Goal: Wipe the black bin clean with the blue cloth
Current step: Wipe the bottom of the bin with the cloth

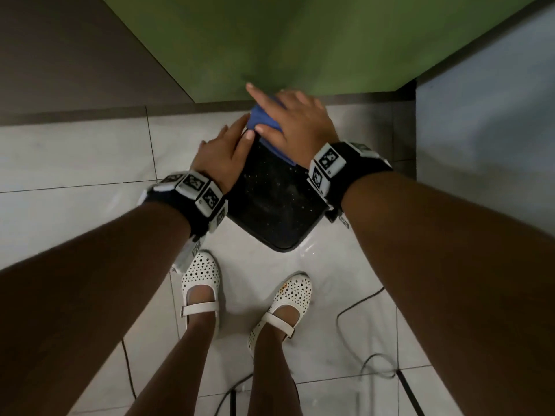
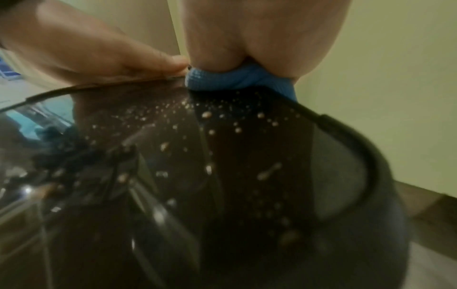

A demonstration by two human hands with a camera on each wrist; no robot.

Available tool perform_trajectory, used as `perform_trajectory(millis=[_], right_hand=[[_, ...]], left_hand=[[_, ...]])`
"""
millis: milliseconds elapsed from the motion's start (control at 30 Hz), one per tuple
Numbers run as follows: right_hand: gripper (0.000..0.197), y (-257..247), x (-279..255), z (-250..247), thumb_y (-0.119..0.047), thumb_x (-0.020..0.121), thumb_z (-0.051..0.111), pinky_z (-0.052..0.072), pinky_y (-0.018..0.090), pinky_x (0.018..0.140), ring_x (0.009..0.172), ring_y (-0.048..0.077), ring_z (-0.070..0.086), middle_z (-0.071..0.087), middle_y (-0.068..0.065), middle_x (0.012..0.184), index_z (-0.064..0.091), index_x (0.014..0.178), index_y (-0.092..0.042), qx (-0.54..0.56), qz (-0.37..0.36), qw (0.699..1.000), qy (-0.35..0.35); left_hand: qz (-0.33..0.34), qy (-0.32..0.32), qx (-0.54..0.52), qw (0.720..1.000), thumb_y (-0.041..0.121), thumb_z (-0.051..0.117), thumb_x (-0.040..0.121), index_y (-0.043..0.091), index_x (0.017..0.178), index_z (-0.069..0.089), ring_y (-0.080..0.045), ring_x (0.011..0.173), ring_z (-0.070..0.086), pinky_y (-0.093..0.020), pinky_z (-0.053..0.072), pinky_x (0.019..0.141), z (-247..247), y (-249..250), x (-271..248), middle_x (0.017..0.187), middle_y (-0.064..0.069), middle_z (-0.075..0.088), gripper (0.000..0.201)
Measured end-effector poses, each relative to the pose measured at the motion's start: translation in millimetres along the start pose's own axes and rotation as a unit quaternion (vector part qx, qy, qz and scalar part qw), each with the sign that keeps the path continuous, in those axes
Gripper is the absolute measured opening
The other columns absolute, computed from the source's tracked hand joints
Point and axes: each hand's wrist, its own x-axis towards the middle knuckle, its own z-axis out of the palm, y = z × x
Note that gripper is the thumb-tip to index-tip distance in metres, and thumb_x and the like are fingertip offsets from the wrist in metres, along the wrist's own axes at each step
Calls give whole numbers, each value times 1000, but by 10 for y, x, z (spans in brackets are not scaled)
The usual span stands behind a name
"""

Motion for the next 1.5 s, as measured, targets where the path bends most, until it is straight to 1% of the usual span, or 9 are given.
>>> perform_trajectory(millis=[100,267,367,433,567,933,1300,1400,1500], right_hand=[[59,-73,80,-4,-44,97,34,47,39,81,103,29,54,55,10,120,11,149,-29,15,14,1000,-16],[41,-304,-6,208,-38,88,37,48,37,61,78,30,63,68,8,104,67,113,-26,-28,107,990,89],[40,-381,-27,248,-32,85,38,46,37,60,72,30,62,69,7,91,71,102,-21,7,127,983,134],[39,-373,-15,186,-33,88,37,46,37,64,76,29,63,68,6,92,69,106,-20,9,142,978,155],[43,-208,-172,157,-38,101,26,37,40,93,116,27,48,49,5,133,35,140,-22,17,198,980,31],[40,-118,-651,182,-38,100,27,40,39,88,112,32,49,50,12,125,44,129,-15,45,395,917,47],[42,-468,56,180,-37,94,42,39,41,83,102,32,56,61,11,117,52,131,-20,14,171,980,98],[49,-373,-40,199,-44,99,29,33,45,96,119,29,43,45,9,136,29,144,-26,25,207,978,17],[50,-350,-238,245,-49,97,27,34,49,101,123,32,42,42,11,140,32,142,-26,20,315,948,43]], left_hand=[[5,-9,-37,999,37,27,98,26,139,31,-31,120,50,-24,33,92,25,-17,4,132,-14,54,43],[-18,12,-116,993,36,32,98,26,138,36,-19,127,45,-16,27,96,74,-98,65,139,-5,49,42],[-4,13,-121,993,36,32,98,26,138,37,-18,128,43,-18,26,100,92,-117,97,140,-4,48,42],[6,12,-126,992,37,32,97,26,138,37,-18,128,44,-20,28,102,98,-154,115,139,-4,48,42],[5,9,-153,988,51,31,89,34,134,41,-17,123,49,-35,36,109,111,-184,137,134,0,55,49],[6,14,-90,996,39,30,97,34,137,36,-21,126,46,-20,28,100,84,-178,124,136,-3,52,41],[19,19,-93,995,36,29,99,29,140,31,-22,126,46,-18,29,97,53,-185,124,138,-7,50,42],[23,28,-106,994,36,31,98,30,138,36,-20,124,49,-18,31,98,74,-226,146,135,-7,53,41],[26,32,-117,992,39,32,96,33,136,39,-19,123,50,-23,34,102,92,-269,166,132,-4,55,41]])
